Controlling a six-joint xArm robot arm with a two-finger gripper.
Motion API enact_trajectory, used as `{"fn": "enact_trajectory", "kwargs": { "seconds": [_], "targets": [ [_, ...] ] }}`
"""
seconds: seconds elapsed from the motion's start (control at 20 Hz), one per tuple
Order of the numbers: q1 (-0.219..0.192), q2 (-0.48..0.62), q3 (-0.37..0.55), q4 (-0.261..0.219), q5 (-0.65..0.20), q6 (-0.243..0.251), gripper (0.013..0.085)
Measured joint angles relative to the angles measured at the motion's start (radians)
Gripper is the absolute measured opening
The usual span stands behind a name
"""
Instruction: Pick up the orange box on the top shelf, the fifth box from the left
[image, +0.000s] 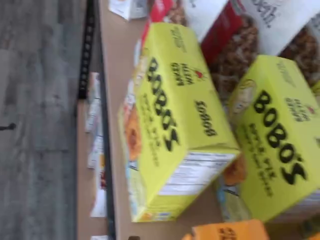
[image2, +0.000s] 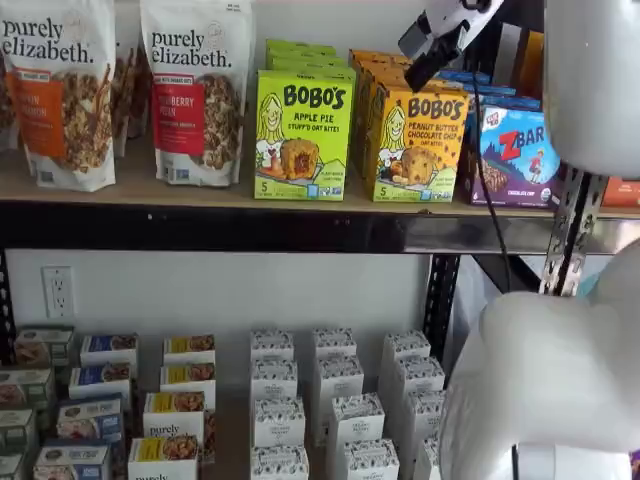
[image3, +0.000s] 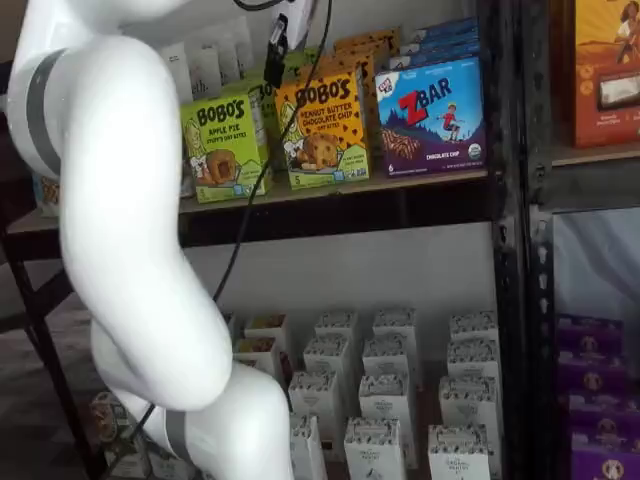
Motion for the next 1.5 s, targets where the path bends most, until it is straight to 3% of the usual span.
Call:
{"fn": "enact_trajectory", "kwargs": {
  "seconds": [0.45, 0.9, 1.2, 1.5],
  "targets": [
    [0.011, 0.042, -0.037, -0.068, -0.039, -0.016, 0.0850],
    [0.011, 0.112, -0.149, -0.131, 0.064, -0.008, 0.0850],
    [0.058, 0.123, -0.169, -0.232, 0.033, 0.009, 0.0850],
    [0.084, 0.143, -0.196, -0.296, 0.054, 0.020, 0.0850]
  ]
}}
